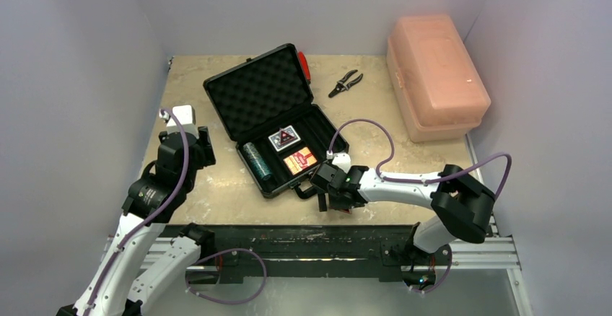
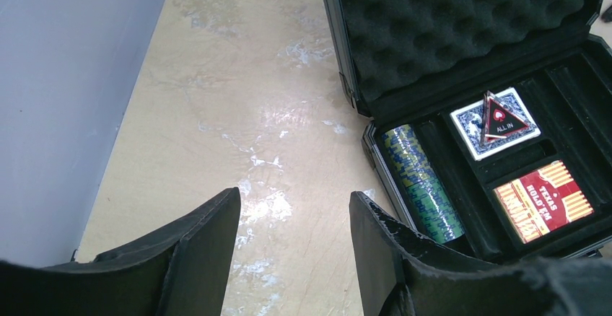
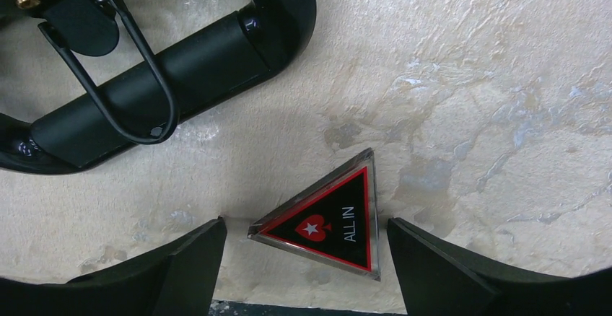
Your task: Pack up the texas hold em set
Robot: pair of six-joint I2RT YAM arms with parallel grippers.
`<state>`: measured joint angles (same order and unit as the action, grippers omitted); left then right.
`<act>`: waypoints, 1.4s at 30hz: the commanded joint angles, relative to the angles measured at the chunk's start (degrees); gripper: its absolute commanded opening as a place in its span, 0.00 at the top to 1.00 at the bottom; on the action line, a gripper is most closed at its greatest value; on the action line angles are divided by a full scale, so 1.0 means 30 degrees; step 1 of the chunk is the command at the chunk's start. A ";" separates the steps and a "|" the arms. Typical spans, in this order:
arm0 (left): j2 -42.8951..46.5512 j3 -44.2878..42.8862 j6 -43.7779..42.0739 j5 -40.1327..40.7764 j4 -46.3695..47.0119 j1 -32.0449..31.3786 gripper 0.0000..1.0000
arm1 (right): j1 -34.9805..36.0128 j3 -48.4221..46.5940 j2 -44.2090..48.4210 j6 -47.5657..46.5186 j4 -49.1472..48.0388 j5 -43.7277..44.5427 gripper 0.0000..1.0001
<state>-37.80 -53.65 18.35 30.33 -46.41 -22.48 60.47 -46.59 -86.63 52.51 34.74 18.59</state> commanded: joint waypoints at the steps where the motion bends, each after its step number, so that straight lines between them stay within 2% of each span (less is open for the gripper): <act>1: 0.0182 0.0099 -0.0312 0.0382 0.0242 0.0171 0.43 | 0.0147 0.0170 -0.0119 0.0452 0.0070 0.0797 0.14; 13: 0.0135 0.0099 -0.0301 0.0495 0.0209 0.0169 0.43 | 0.0147 0.0699 -0.0194 0.0623 0.0142 0.1180 0.24; 27: 0.0087 0.0099 -0.0308 0.0538 0.0180 0.0170 0.43 | 0.0147 0.0927 -0.0126 0.2032 0.0735 0.1509 0.25; 32: 0.0090 0.0099 -0.0315 0.0548 0.0178 0.0169 0.43 | 0.0147 0.1198 0.0422 0.2490 0.0611 0.1448 0.31; 42: 0.0149 0.0099 -0.0316 0.0546 0.0149 0.0169 0.43 | 0.0129 0.1150 -0.0098 0.2433 0.0666 0.1391 0.34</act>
<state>-37.69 -53.54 18.35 30.94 -46.41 -22.48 61.08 -44.84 -85.43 58.30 33.82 21.52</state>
